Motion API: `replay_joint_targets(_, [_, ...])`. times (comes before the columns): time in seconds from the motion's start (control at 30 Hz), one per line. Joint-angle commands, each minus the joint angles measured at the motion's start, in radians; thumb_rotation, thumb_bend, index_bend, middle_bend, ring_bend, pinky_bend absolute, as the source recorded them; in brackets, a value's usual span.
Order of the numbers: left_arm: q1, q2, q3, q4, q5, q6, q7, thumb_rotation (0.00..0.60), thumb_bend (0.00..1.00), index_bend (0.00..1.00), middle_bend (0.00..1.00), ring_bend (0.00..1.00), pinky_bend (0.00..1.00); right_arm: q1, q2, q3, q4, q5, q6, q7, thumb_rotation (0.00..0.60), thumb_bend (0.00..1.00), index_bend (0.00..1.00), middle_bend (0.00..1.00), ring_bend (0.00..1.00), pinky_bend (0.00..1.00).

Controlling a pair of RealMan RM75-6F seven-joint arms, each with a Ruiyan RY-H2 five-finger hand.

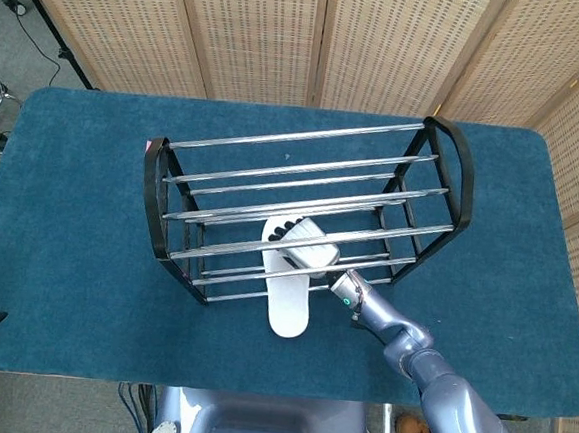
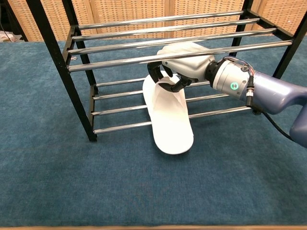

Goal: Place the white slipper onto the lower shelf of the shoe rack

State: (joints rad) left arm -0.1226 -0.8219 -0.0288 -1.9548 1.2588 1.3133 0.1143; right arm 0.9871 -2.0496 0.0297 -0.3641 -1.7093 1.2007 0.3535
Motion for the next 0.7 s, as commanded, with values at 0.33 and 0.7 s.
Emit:
replay_joint_targets(0.33, [-0.006, -0.004, -0.002, 0.002, -0.014, -0.007, 0.009, 0.600, 0.08, 0.00, 0.00, 0.00, 0.00, 0.016, -0.024, -0.006, 0.042, 0.022, -0.030, 0.015, 0.600, 0.55, 0.62, 0.55, 0.58, 0.71])
replay_joint_targets(0.7, [-0.006, -0.003, -0.002, 0.002, -0.013, -0.008, 0.004, 0.600, 0.08, 0.00, 0.00, 0.00, 0.00, 0.015, -0.003, -0.020, 0.018, 0.032, -0.044, 0.067, 0.600, 0.55, 0.41, 0.37, 0.39, 0.61])
